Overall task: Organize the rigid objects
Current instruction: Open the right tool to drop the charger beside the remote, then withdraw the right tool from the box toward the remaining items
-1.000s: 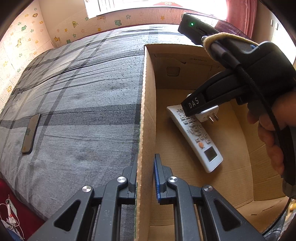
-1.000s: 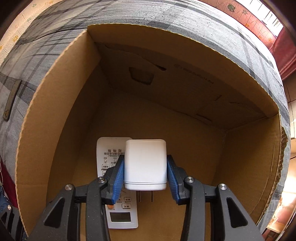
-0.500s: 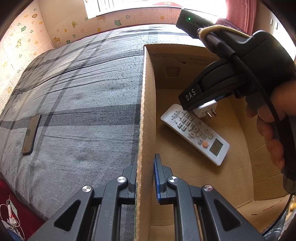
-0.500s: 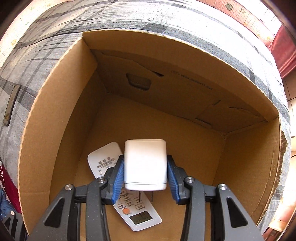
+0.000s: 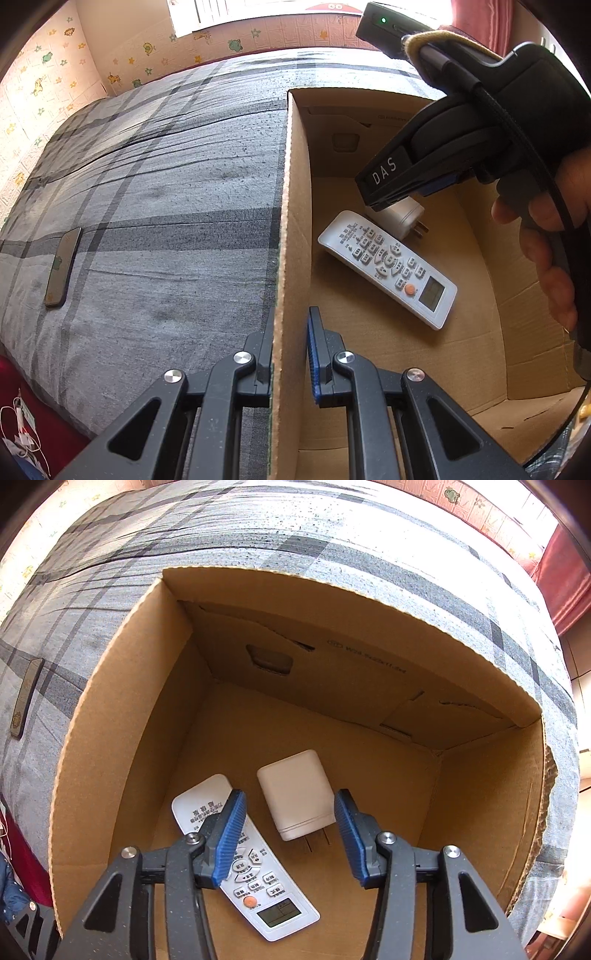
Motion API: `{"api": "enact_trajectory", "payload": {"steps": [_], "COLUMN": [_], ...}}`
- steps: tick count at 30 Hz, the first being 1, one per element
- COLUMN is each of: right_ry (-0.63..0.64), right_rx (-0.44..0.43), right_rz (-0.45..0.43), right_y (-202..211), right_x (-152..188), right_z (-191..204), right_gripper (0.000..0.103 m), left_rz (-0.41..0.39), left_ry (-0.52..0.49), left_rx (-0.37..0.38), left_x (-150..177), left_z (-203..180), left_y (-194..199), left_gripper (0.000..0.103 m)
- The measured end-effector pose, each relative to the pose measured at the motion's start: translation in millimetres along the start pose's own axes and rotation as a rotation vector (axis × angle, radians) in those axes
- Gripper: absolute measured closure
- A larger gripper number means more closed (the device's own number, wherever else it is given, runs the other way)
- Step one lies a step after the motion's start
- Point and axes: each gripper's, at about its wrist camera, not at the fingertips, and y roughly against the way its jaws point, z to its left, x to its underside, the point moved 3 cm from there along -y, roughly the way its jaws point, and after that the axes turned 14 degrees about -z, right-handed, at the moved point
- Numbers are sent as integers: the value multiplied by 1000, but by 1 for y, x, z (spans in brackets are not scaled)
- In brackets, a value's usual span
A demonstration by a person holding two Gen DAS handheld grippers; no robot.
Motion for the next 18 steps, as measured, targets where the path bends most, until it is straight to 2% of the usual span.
{"api": "enact_trajectory", "payload": {"steps": [3,5,8,18], "right_ry": [-5,-4,-1,-14], "right_rx": [9,23,25,53], "right_rz": [-23,-46,-83,-118], "right_y": [8,16,32,62], "right_x": [-1,-2,-6,-10], "right_z": [0,3,7,2], "right_gripper": [45,38,37,31], "left_rz": [1,0,-1,2], "left_ry": [2,4,0,6], "left_rx": [-1,-1,-4,1], "left_x": [1,1,1,1], "left_z": [0,0,-1,1], "left_y": [0,0,0,1], "left_gripper": [89,89,89,89]}}
